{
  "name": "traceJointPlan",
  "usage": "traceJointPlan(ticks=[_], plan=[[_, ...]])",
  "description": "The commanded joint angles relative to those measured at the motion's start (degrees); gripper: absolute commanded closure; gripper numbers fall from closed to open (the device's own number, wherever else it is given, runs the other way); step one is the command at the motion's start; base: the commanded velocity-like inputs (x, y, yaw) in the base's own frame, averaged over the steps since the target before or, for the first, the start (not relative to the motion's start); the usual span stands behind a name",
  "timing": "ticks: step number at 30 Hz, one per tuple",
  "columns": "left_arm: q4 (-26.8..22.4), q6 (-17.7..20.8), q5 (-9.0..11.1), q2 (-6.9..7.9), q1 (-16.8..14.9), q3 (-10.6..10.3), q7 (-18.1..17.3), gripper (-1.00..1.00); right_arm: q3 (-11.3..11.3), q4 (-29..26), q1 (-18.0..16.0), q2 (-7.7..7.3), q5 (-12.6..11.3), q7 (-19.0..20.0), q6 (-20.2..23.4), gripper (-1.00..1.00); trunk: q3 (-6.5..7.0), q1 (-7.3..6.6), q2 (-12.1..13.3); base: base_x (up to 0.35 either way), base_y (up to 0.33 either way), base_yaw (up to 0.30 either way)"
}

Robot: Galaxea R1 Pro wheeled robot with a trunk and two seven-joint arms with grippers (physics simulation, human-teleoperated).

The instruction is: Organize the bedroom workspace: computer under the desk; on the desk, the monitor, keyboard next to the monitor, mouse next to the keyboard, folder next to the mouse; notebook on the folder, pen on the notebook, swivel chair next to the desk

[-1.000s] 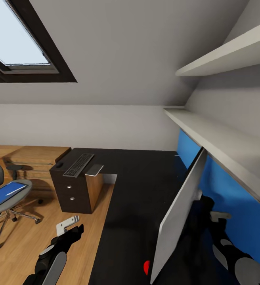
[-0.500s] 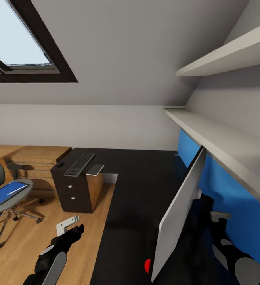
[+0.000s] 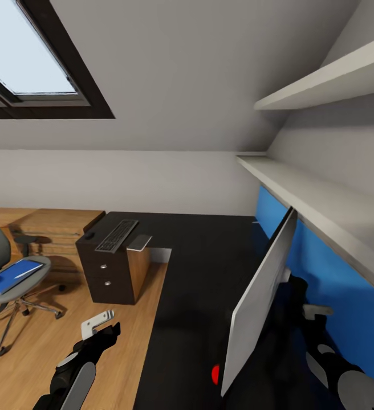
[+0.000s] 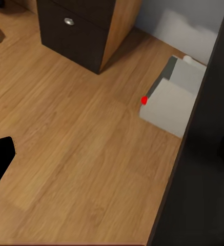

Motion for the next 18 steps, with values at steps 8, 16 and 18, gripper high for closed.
traceJointPlan(ticks=[8,16,18], plan=[[-0.1,0.1,0.5,0.07,-0.1,-0.1,0.6,-1.0,0.4,0.0,-0.1,0.0,-0.5,-0.1,-0.2,-1.0,-0.13,0.01,-0.1,-0.289,0.109,0.0],[-0.1,0.1,0.5,0.07,-0.1,-0.1,0.6,-1.0,0.5,0.0,-0.1,0.0,-0.5,-0.1,-0.2,-1.0,-0.13,0.01,-0.1,-0.322,0.096,0.0],[-0.1,0.1,0.5,0.07,-0.1,-0.1,0.6,-1.0,0.5,0.0,-0.1,0.0,-0.5,-0.1,-0.2,-1.0,-0.13,0.01,-0.1,-0.323,0.099,0.0]])
